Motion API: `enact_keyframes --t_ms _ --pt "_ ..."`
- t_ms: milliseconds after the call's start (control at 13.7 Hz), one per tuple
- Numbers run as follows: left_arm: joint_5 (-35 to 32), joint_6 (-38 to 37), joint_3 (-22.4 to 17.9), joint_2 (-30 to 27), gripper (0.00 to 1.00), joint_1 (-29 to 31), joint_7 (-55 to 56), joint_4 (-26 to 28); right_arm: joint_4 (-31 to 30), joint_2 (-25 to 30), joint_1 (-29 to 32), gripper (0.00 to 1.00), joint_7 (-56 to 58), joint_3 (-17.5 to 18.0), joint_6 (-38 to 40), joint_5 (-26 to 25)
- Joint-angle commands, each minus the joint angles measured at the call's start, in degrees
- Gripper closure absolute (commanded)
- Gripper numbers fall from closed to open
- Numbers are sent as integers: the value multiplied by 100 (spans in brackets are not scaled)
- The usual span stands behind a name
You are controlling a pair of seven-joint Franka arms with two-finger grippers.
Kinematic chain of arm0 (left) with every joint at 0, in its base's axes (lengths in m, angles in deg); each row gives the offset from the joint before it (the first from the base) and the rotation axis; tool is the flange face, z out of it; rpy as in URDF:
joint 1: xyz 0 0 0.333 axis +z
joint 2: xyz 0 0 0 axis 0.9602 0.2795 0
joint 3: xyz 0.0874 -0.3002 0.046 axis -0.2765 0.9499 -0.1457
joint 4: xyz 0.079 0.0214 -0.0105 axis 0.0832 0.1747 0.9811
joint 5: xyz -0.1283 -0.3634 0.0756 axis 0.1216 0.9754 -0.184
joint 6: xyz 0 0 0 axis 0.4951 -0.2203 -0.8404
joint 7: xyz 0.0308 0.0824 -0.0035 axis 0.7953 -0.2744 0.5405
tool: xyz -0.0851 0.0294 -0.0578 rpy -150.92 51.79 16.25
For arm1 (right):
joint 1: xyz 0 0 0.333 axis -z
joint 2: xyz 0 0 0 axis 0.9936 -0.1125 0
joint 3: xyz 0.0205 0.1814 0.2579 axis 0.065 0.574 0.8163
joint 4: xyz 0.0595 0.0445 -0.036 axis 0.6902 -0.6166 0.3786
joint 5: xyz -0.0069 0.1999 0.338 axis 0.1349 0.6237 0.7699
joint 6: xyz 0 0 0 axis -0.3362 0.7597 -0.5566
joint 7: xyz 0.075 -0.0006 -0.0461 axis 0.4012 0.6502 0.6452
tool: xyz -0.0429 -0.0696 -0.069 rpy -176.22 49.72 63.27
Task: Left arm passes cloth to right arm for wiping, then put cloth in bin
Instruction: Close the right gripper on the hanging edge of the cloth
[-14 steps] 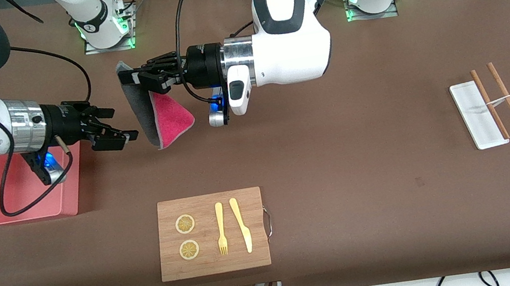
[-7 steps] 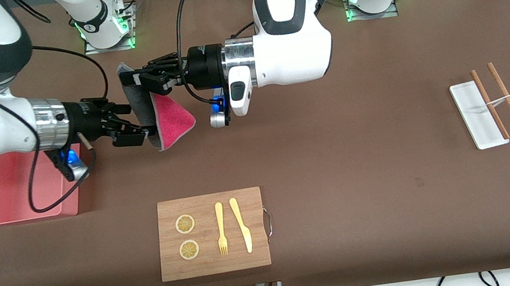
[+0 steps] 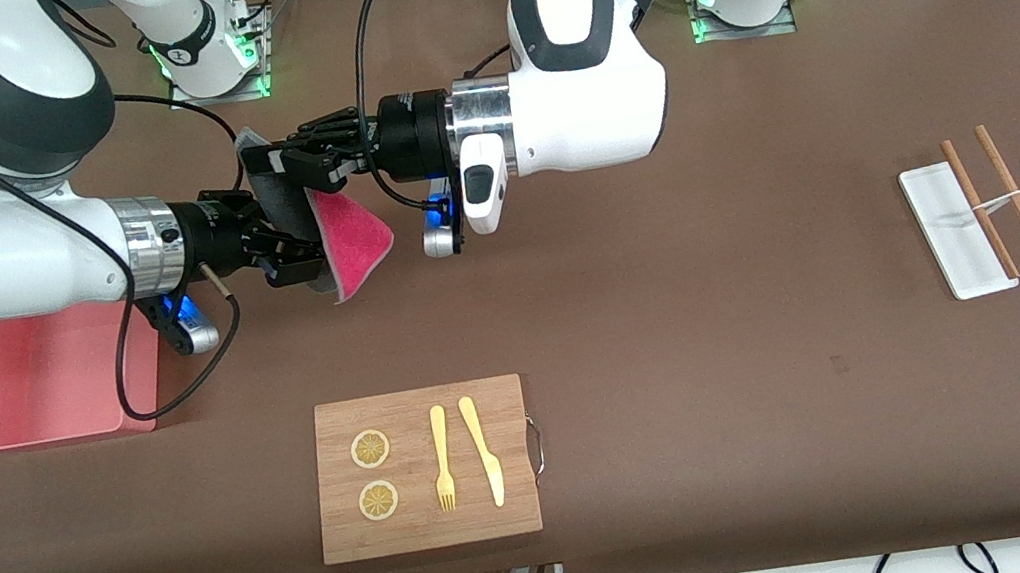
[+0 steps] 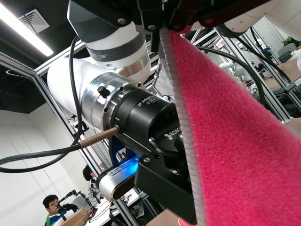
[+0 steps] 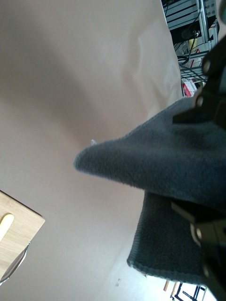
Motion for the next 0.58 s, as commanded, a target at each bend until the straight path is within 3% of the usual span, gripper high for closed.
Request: enact_keyframes --t_ms 0,219,438,511 --pt "131 -11 -14 -96 100 2 -158 149 7 33 98 64 55 -14 136 92" --pt "131 -11 -14 -96 100 2 -158 149 -1 33 116 97 55 -14 189 92" --pt "131 -64 -14 -96 100 45 -158 149 7 33 125 100 55 -14 198 92" --pt "131 -90 -14 -96 93 63 -158 149 7 33 125 100 55 -14 198 92"
